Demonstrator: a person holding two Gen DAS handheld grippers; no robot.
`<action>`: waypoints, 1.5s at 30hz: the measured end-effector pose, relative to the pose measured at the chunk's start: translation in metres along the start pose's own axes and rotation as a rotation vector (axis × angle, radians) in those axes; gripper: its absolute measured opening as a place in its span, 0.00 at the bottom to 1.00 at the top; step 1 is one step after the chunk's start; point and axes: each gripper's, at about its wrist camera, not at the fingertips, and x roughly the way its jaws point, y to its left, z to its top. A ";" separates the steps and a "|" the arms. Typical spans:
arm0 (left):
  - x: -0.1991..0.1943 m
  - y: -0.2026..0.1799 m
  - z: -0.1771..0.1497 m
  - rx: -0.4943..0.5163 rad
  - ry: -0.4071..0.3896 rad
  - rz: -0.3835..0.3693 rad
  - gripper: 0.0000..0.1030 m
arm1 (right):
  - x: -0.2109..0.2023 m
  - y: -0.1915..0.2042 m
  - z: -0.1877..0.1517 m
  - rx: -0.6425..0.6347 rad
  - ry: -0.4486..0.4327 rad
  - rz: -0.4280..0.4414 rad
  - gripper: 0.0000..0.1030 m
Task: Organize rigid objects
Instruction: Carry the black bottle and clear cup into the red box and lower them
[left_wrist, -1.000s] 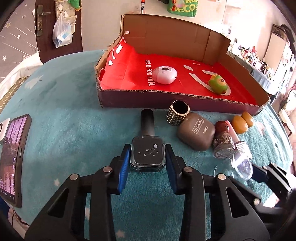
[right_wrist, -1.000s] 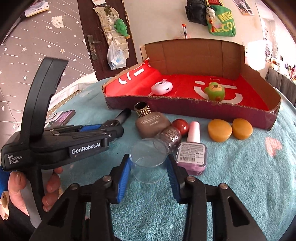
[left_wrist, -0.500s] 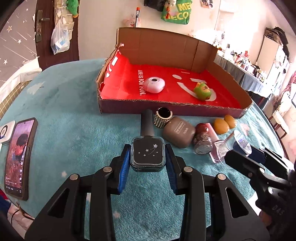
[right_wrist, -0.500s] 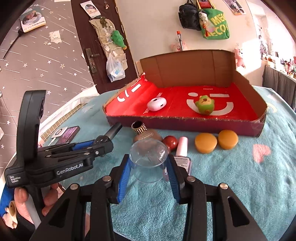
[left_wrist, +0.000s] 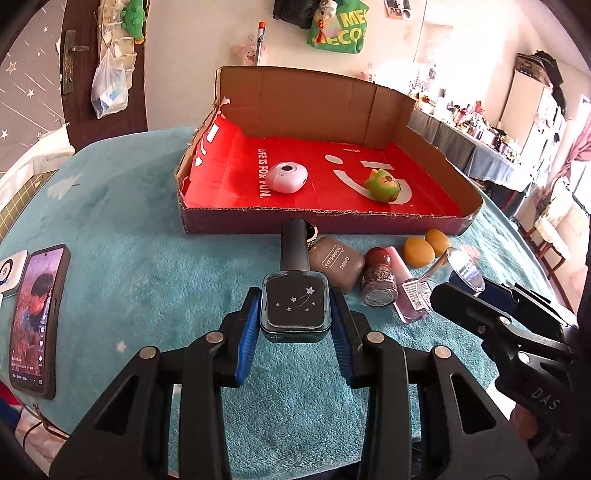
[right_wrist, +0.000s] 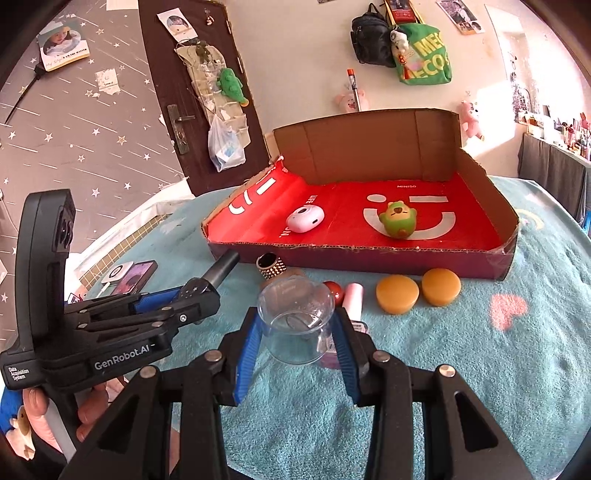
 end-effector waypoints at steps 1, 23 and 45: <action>0.000 0.000 0.000 0.000 -0.001 -0.002 0.33 | 0.000 0.000 0.000 0.000 0.000 -0.001 0.40; 0.006 -0.008 0.023 0.029 -0.032 -0.015 0.33 | 0.008 -0.009 0.016 -0.012 -0.007 -0.006 0.40; 0.023 -0.012 0.059 0.056 -0.045 -0.038 0.33 | 0.020 -0.025 0.045 -0.002 -0.005 -0.003 0.41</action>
